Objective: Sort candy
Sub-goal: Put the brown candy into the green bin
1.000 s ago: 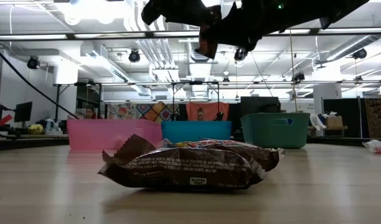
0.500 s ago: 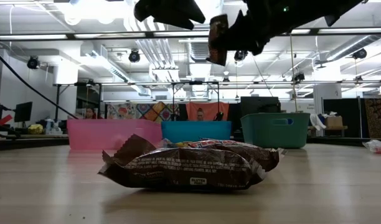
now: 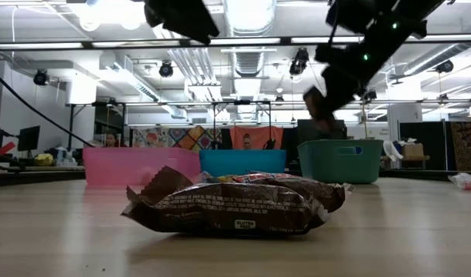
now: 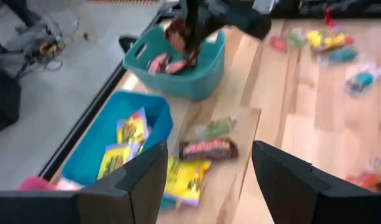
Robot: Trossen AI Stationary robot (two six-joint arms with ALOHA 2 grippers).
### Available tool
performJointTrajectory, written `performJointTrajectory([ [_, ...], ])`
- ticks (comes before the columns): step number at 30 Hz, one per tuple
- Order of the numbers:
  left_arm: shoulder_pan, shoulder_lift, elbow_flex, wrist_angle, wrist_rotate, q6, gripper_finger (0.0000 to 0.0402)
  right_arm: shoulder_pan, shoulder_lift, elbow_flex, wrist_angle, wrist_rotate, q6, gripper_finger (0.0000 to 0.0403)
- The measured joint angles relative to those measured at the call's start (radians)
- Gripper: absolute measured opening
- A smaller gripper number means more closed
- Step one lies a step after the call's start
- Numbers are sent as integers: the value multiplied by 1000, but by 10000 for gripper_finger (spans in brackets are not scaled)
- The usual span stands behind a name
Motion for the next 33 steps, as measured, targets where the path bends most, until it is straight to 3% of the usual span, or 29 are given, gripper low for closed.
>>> performJointTrajectory([
  [3,0,-8,0,-66,16,-35,214,-66,7,13,-134,-33,10,52],
  [7,0,-7,-2,-138,118,-46,207,-121,28,43,-266,-49,5,52],
  [11,0,-5,-27,-153,229,0,199,-151,44,62,-338,-86,-17,52],
  [16,-2,-5,-81,-149,286,85,194,-162,48,67,-366,-150,-67,52],
  [25,-2,-3,-168,-67,287,103,194,-161,48,67,-362,-150,-85,55],
  [33,-2,-3,-174,-33,287,102,194,-161,48,67,-358,-150,-68,118],
])
